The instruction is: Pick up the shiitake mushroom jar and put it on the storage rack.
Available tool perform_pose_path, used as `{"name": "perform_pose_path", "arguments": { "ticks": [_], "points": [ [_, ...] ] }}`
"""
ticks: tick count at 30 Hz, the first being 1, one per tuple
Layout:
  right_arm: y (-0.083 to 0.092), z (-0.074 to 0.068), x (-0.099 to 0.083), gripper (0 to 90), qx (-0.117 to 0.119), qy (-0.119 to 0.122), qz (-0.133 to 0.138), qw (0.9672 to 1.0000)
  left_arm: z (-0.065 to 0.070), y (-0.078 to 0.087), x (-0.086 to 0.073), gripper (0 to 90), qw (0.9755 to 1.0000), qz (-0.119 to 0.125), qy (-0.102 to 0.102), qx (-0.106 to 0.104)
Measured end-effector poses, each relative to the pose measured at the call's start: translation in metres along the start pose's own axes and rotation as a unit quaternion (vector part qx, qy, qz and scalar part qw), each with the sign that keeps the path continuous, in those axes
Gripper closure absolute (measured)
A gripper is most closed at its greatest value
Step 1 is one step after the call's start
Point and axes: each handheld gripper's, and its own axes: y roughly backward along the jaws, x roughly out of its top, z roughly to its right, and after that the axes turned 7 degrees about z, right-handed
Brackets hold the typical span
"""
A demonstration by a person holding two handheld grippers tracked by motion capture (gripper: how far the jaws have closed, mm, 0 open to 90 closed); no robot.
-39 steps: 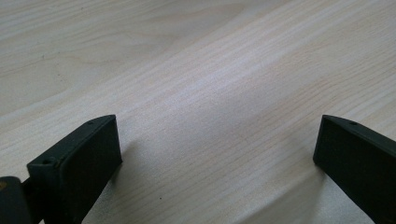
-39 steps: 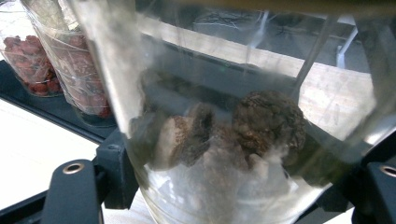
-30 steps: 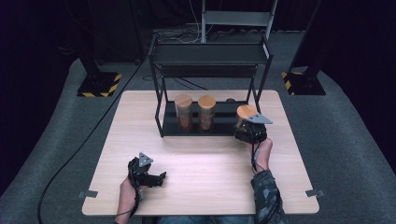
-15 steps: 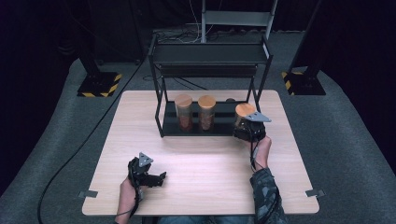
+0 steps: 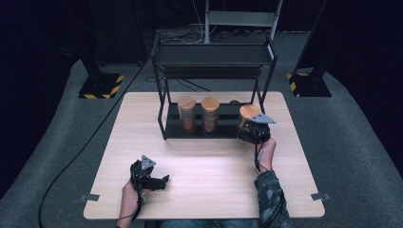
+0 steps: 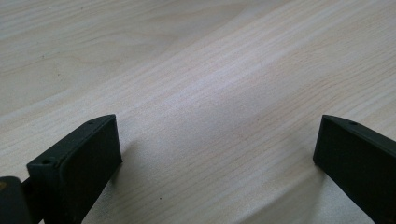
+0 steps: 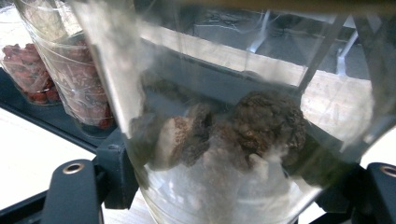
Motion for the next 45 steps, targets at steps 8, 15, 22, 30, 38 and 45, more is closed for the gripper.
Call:
{"name": "perform_pose_path", "arguments": {
  "ticks": [8, 15, 22, 30, 38, 45],
  "points": [
    [-0.003, 0.000, 0.001, 24.7, 0.000, 0.000, 0.001, 1.0000, 0.000, 0.000, 0.000, 0.2, 1.0000, 0.001, 0.001, 0.000],
    [-0.004, -0.001, 0.002, 24.7, 0.000, 0.001, 0.000, 1.0000, 0.000, 0.000, 0.000, 0.3, 1.0000, 0.001, 0.000, 0.000],
    [-0.006, -0.001, 0.003, 24.7, -0.001, 0.002, 0.001, 1.0000, 0.000, 0.000, 0.000, 0.3, 1.0000, 0.001, 0.000, 0.001],
    [-0.008, -0.001, 0.004, 24.7, 0.000, 0.003, 0.000, 1.0000, 0.000, 0.000, 0.000, 0.3, 1.0000, 0.001, -0.001, 0.001],
    [-0.011, -0.002, 0.006, 24.7, 0.000, 0.004, -0.001, 1.0000, 0.000, 0.000, 0.000, 0.3, 1.0000, 0.001, -0.001, 0.001],
    [-0.013, -0.002, 0.006, 24.7, 0.001, 0.004, -0.003, 1.0000, 0.000, 0.000, 0.000, 0.3, 1.0000, 0.001, -0.002, 0.002]
  ]
}}
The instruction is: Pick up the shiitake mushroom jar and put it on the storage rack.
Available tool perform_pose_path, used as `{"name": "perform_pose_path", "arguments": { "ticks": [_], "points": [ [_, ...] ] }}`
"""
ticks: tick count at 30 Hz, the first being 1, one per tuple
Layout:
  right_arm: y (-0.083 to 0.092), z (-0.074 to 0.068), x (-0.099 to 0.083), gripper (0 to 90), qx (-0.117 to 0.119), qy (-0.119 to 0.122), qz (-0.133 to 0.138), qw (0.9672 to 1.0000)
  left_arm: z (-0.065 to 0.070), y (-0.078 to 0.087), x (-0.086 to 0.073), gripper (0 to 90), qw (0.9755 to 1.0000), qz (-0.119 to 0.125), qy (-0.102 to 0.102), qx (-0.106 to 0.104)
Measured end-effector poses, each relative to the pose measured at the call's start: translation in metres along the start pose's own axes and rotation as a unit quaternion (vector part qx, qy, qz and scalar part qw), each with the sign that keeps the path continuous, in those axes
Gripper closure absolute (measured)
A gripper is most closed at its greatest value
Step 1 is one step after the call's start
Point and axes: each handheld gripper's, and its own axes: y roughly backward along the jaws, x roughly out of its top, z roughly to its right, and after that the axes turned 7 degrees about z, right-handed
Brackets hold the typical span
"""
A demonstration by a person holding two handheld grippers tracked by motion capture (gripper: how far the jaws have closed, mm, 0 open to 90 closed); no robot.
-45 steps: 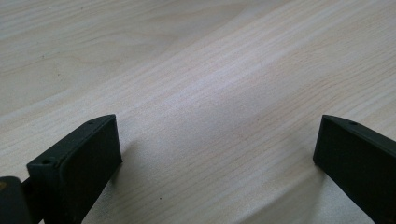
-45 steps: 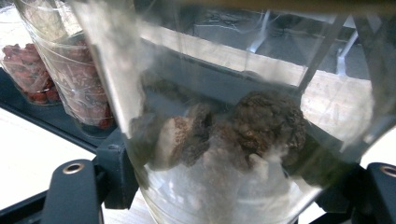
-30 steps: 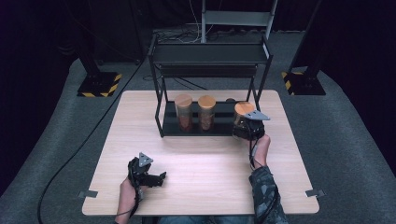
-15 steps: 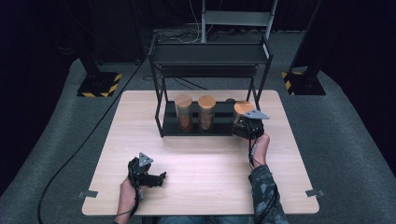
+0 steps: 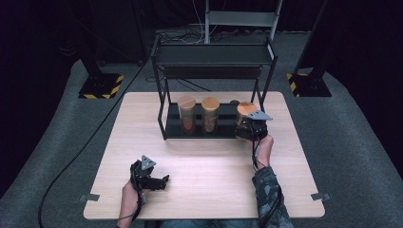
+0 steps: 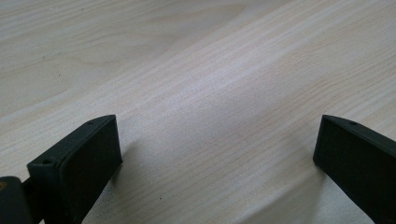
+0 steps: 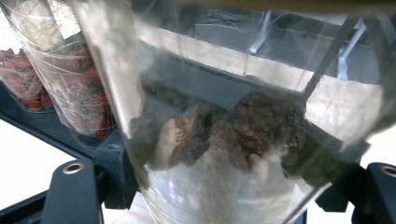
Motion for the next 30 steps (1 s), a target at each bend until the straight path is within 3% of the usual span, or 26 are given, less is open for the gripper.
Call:
{"name": "perform_pose_path", "arguments": {
  "ticks": [30],
  "points": [
    [-0.010, -0.002, 0.003, 24.7, 0.001, 0.002, -0.005, 1.0000, 0.000, 0.000, 0.000, 0.3, 1.0000, -0.001, 0.001, -0.001]
  ]
}}
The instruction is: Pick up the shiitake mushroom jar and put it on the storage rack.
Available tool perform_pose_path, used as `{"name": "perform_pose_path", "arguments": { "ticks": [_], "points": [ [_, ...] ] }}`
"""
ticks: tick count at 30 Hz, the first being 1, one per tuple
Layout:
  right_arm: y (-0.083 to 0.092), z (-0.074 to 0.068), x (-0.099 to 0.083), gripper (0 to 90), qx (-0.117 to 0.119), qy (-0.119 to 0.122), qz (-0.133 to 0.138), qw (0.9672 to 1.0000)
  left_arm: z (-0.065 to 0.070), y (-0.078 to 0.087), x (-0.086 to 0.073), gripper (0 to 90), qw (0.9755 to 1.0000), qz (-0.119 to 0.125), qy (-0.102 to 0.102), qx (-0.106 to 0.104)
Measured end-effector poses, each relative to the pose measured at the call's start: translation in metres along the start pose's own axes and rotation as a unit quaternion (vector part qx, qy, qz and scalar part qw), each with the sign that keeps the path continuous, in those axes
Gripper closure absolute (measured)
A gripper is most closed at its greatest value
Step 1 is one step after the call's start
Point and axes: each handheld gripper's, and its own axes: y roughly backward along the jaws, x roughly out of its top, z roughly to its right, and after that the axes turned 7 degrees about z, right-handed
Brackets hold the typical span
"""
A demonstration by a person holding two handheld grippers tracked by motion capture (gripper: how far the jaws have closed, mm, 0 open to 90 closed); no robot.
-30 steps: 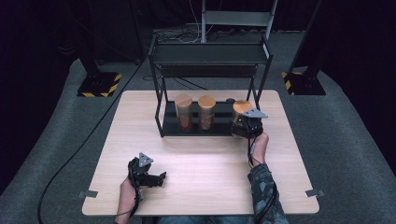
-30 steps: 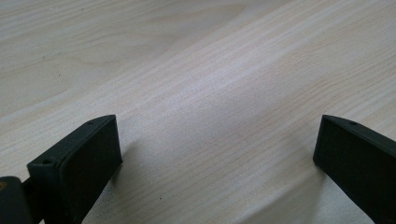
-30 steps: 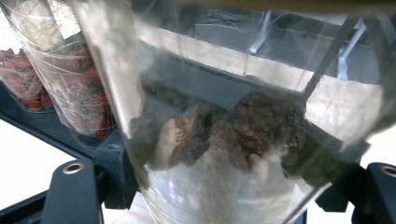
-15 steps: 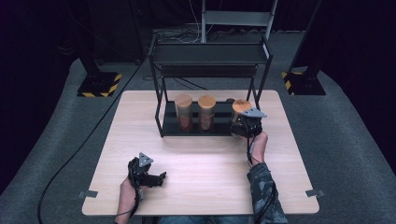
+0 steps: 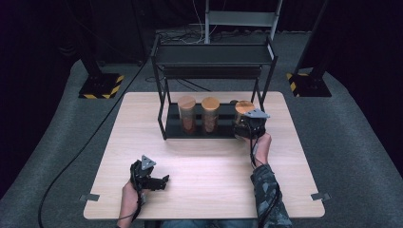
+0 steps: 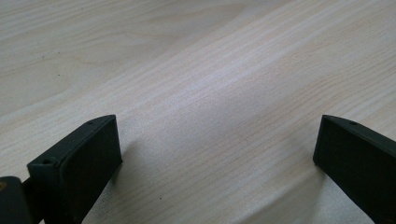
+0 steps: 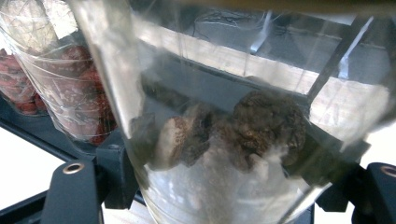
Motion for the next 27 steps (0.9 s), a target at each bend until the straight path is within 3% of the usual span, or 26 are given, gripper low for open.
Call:
{"name": "perform_pose_path", "arguments": {
  "ticks": [27],
  "points": [
    [-0.0088, -0.0032, 0.0028, 24.7, 0.003, 0.003, -0.005, 1.0000, 0.0003, 0.0001, 0.0000, 0.3, 1.0000, 0.000, -0.001, 0.000]
  ]
}}
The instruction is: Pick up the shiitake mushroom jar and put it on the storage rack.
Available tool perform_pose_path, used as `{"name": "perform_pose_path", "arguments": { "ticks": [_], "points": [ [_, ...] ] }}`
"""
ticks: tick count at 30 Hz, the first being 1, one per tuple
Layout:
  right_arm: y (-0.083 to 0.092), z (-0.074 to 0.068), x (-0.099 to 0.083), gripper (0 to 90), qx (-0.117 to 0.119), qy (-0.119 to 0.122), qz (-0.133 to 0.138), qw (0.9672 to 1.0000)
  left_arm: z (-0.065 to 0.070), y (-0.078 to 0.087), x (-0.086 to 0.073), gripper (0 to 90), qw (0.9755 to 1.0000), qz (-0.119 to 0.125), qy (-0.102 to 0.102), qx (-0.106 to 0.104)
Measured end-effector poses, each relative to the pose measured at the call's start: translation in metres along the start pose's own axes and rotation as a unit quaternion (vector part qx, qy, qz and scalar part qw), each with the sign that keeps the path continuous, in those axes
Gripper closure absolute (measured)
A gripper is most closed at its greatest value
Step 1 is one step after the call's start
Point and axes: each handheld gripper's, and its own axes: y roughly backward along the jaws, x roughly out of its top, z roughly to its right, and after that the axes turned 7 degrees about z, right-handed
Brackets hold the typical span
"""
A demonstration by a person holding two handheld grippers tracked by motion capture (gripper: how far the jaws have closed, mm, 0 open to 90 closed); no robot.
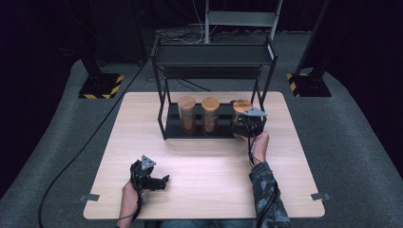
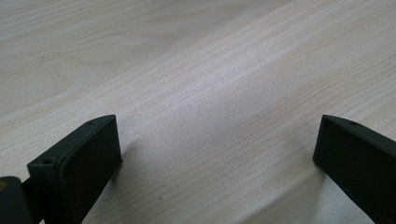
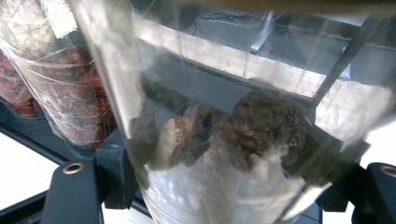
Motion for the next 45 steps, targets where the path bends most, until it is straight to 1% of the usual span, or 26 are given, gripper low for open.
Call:
{"name": "perform_pose_path", "arguments": {
  "ticks": [45],
  "points": [
    [-0.018, -0.005, 0.003, 24.8, 0.002, 0.007, -0.009, 0.9999, 0.000, 0.000, 0.000, 0.3, 1.0000, 0.000, -0.002, 0.001]
  ]
}}
